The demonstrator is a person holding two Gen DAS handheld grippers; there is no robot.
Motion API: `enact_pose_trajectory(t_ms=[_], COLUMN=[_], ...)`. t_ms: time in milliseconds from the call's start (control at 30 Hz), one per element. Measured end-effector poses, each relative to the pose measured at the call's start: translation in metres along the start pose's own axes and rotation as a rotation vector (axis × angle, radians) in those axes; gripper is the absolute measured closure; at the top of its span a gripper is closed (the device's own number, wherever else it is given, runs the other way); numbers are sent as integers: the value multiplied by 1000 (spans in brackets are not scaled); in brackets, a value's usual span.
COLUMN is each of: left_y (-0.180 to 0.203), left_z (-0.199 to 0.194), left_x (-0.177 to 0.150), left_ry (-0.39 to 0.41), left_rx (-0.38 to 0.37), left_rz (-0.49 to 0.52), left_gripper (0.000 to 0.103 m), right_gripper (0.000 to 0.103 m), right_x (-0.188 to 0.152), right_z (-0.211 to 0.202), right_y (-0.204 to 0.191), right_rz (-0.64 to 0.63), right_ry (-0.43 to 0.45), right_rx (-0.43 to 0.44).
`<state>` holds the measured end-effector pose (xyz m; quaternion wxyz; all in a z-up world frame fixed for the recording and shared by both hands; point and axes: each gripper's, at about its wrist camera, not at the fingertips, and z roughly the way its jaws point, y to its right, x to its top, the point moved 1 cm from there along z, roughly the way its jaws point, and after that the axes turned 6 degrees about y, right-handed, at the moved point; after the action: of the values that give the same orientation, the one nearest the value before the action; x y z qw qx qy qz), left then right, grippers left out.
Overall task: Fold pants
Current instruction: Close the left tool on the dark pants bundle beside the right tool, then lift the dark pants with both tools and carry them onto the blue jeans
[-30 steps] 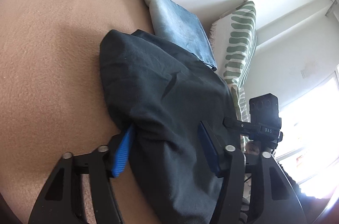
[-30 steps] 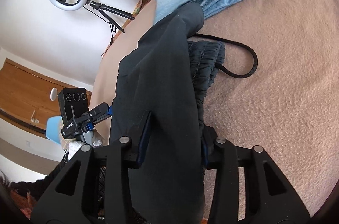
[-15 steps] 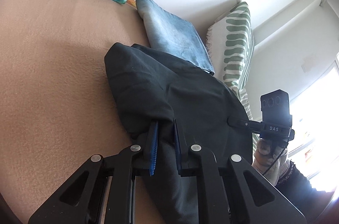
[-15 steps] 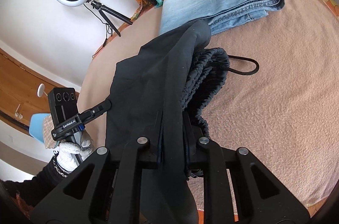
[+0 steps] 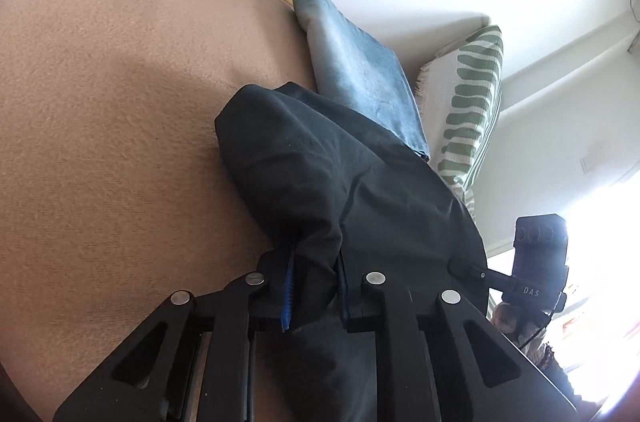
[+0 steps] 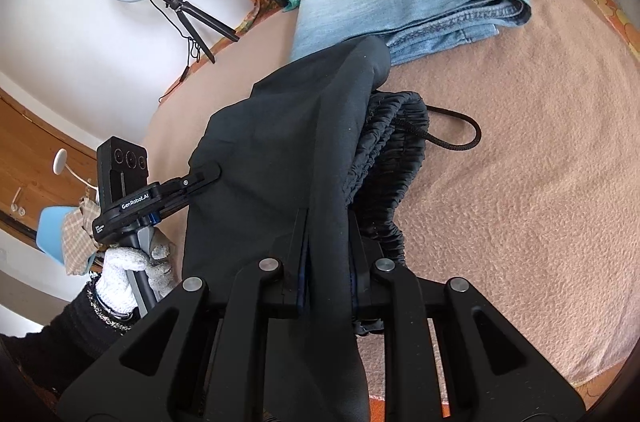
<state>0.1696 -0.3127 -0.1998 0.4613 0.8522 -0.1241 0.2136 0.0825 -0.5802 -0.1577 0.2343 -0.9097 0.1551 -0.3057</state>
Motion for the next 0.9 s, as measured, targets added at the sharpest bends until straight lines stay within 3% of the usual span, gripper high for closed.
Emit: enact_pose_trajectory(t_ms=[433, 533, 600, 667, 733, 800, 900], left_y=[74, 76, 63, 45, 31, 20, 1], left_z=[-40, -37, -30, -24, -19, -11, 7], left_x=[22, 29, 31, 29, 28, 29, 33], left_ry=[103, 108, 69, 48, 28, 0, -47], left_rx=[-85, -58, -45, -25, -22, -3, 25], left_rz=[258, 274, 223, 157, 123, 94, 21], left_gripper=[98, 98, 97, 91, 79, 49, 43], right_gripper=[89, 89, 89, 89, 89, 89, 89], right_x=[9, 11, 7, 3, 0, -3, -7], right_z=[-41, -41, -37, -32, -30, -29, -27], right_y=[-49, -52, -48, -38, -25, -12, 1], right_rz=[-152, -172, -165, -148, -108, -65, -27], right_ry=[93, 84, 64, 42, 30, 26, 17], right_rx=[-52, -76, -84, -95, -94, -79, -76])
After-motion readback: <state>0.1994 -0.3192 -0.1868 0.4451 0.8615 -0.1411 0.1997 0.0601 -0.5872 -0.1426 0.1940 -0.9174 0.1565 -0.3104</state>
